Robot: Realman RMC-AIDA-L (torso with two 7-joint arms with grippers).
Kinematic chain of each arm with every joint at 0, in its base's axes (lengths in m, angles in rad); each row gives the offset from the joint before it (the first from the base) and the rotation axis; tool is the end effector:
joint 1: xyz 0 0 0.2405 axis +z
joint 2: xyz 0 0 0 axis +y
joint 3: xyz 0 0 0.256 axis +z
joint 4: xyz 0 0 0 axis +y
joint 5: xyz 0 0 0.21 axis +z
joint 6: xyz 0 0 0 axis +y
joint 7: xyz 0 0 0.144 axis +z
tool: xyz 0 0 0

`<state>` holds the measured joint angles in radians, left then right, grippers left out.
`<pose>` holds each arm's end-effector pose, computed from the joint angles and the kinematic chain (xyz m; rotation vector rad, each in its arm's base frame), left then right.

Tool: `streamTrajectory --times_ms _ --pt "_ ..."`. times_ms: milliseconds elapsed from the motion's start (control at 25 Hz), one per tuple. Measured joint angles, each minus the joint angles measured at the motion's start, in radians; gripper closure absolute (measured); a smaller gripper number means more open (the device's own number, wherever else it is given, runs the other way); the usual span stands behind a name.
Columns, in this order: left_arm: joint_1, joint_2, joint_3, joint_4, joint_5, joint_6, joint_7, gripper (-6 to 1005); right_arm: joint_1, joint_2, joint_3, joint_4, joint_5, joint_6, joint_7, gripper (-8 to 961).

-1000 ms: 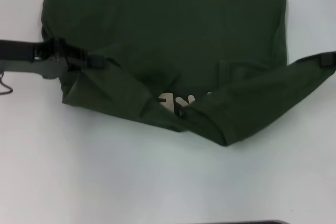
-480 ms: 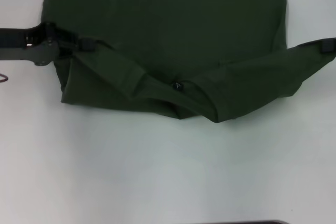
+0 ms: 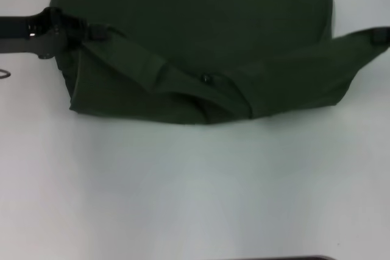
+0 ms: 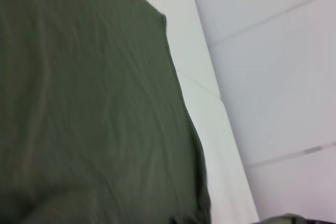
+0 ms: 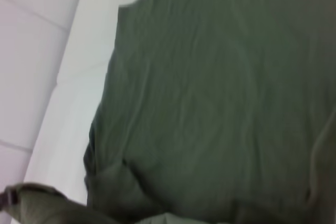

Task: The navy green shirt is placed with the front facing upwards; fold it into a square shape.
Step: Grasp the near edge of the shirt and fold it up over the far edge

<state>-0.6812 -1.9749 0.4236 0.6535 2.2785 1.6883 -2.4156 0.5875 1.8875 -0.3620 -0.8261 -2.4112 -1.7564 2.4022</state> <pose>-0.2576 0.3594 0.0528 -2.3136 -1.9520 -0.7206 0.3074 0.3378 0.1225 -2.1742 1.8476 0.5029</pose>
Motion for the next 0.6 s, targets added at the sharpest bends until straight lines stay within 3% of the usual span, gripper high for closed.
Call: streamTrajectory --times_ms 600 --pt "-0.052 -0.021 0.016 -0.01 -0.024 -0.223 0.02 956 0.017 0.035 -0.011 0.01 0.158 0.189 0.01 951"
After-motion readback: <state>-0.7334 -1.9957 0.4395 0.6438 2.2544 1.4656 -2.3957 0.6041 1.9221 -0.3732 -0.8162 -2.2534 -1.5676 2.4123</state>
